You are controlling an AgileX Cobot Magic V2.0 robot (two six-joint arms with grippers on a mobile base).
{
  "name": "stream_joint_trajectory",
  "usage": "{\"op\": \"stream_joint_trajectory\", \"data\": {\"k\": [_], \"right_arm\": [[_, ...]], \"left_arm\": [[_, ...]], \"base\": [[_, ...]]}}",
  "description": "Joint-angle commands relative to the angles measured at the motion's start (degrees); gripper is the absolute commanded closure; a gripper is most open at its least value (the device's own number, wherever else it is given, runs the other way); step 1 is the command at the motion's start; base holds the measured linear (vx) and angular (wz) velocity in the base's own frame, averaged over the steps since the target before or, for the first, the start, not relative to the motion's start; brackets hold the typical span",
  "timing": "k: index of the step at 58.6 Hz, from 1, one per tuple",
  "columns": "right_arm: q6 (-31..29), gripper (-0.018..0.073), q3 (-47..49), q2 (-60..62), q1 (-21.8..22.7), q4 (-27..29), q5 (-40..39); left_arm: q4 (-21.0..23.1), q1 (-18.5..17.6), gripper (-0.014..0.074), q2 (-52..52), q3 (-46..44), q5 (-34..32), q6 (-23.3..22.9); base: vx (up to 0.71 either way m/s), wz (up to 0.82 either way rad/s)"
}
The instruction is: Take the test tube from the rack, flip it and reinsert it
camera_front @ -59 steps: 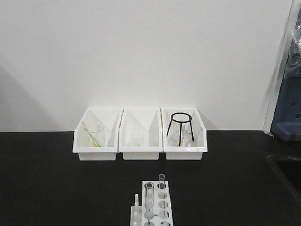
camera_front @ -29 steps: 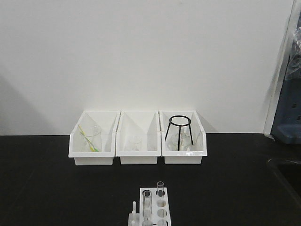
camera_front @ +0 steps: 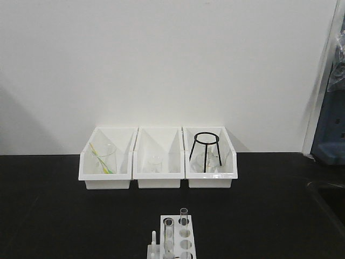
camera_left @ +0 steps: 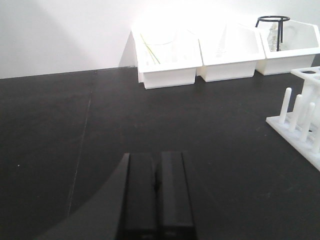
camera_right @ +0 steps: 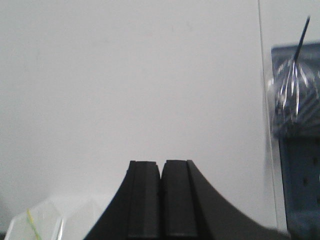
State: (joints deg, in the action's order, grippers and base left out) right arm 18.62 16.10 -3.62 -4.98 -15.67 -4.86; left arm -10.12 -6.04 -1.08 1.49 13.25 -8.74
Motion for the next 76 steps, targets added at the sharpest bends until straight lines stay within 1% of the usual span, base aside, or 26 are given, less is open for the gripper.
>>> {"op": "stream_joint_trajectory", "data": {"k": [1, 4, 9, 15, 23, 33, 38, 44, 50, 56, 62, 68, 71, 76], "right_arm": [[-2.14, 0.057, 10.54, -8.15, 0.24, -2.53, -0.1], [-3.27, 0.057, 14.89, -13.41, 0.24, -3.28, 1.08], [-3.31, 0.057, 20.3, -21.13, 0.24, -3.42, 1.26], [-2.92, 0.057, 23.38, -28.66, 0.24, -2.37, 1.31], [-2.98, 0.0569, 24.15, -33.04, 0.24, -2.33, 0.8], [-2.98, 0.0543, 24.15, -34.36, 0.24, -2.45, 0.84], [-2.98, 0.0497, 24.15, -34.36, 0.24, -2.51, 0.84], [-3.07, 0.0405, 24.15, -34.36, 0.24, -2.51, 0.89], [-3.07, 0.0265, 24.15, -34.36, 0.24, -2.51, 0.89], [-3.07, 0.0101, 24.15, -34.36, 0.24, -2.51, 0.89], [-3.07, -0.0004, 24.15, -34.36, 0.24, -2.51, 0.62], [-1.32, -0.0045, 24.15, -34.36, 0.24, -1.63, -1.62], [-0.34, -0.0043, 24.15, -34.44, 0.24, -1.9, -2.06], [-0.07, -0.0024, 23.22, -35.17, 0.24, -3.88, -2.33]], "left_arm": [[0.22, -0.01, 0.0602, -0.46, -0.23, -4.57, -0.5], [0.22, -0.01, 0.0602, -0.46, -0.23, -4.57, -0.5], [0.22, -0.01, 0.0602, -0.46, -0.23, -4.57, -0.5], [0.22, -0.01, 0.0602, -0.46, -0.23, -4.57, -0.5], [0.22, -0.01, 0.0602, -0.46, -0.23, -4.57, -0.5], [0.22, -0.01, 0.0602, -0.46, -0.23, -4.57, -0.5], [0.22, -0.01, 0.0602, -0.46, -0.23, -4.57, -0.5], [0.22, -0.01, 0.0602, -0.46, -0.23, -4.57, -0.5], [0.22, -0.01, 0.0602, -0.46, -0.23, -4.57, -0.5], [0.22, -0.01, 0.0602, -0.46, -0.23, -4.57, -0.5], [0.22, -0.01, 0.0602, -0.46, -0.23, -4.57, -0.5], [0.22, -0.01, 0.0602, -0.46, -0.23, -4.57, -0.5], [0.22, -0.01, 0.0602, -0.46, -0.23, -4.57, -0.5], [0.22, -0.01, 0.0602, -0.46, -0.23, -4.57, -0.5]], "base": [[0.0, 0.0], [0.0, 0.0], [0.0, 0.0], [0.0, 0.0], [0.0, 0.0], [0.0, 0.0], [0.0, 0.0], [0.0, 0.0], [0.0, 0.0], [0.0, 0.0], [0.0, 0.0], [0.0, 0.0], [0.0, 0.0], [0.0, 0.0]]}}
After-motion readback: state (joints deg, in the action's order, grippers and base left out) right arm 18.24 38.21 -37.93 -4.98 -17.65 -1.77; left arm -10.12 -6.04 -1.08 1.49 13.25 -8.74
